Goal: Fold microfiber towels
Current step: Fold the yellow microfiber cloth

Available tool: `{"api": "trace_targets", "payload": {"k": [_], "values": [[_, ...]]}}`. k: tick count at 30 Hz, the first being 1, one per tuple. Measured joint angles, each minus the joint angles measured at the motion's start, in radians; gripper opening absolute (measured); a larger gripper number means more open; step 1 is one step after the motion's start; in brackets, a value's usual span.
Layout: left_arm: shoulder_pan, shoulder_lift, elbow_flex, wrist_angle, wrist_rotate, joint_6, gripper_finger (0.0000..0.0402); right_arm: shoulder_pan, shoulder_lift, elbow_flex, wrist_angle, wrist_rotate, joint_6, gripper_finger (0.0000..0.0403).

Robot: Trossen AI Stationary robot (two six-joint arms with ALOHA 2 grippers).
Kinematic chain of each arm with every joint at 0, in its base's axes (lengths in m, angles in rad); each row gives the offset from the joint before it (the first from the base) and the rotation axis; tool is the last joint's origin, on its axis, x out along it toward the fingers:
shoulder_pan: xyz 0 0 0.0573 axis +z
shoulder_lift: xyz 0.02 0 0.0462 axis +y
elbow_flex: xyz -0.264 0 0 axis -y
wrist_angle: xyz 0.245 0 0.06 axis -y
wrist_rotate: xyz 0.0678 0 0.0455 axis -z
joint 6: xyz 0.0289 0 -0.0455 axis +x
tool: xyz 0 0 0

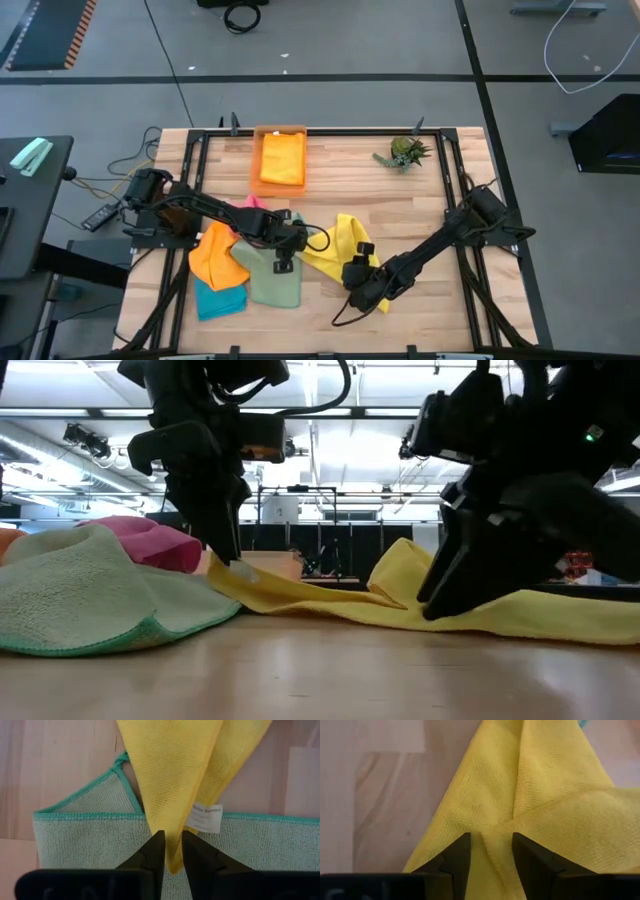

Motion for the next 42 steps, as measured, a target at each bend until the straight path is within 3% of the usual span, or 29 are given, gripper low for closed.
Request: {"api": "trace_targets", "payload": {"k": [3, 9, 15, 23, 26, 29, 34, 38, 42], "values": [[0.0, 0.0, 0.0, 0.0, 0.0, 0.0, 0.0062, 0.0, -0.001, 0.0, -0.008, 0.031, 0.049, 0.0118], [0.0, 0.0, 0.0, 0.001, 0.0, -0.007, 0.0018, -0.001, -0.076, -0.002, -0.007, 0.056, 0.115, 0.0013], [0.0, -0.003, 0.0, -0.002, -0.013, -0.018, 0.0007, 0.0, -0.252, -0.002, -0.12, 0.032, 0.239, 0.0004], [0.0, -0.12, 0.085, -0.079, -0.053, -0.001, 0.0004, 0.027, -0.671, -0.002, -0.604, 0.194, 0.754, 0.0002], [0.001, -0.178, 0.161, -0.098, -0.098, 0.038, 0.0004, 0.052, -0.825, -0.002, -0.712, 0.314, 0.949, 0.0001], [0.017, -0.221, 0.26, -0.117, -0.148, 0.113, 0.0003, 0.062, -0.952, -0.002, -0.736, 0.507, 1.084, 0.0001], [0.085, -0.238, 0.502, -0.136, -0.197, 0.27, 0.0002, 0.036, -1.108, -0.002, -0.668, 0.829, 1.092, 0.0], [0.178, -0.226, 0.697, -0.123, -0.199, 0.387, 0.0002, -0.037, -1.193, -0.001, -0.601, 0.91, 0.992, 0.0], [0.278, -0.201, 0.821, -0.144, -0.152, 0.414, 0.0001, -0.13, -1.22, 0.037, -0.587, 0.869, 0.906, 0.0]]}}
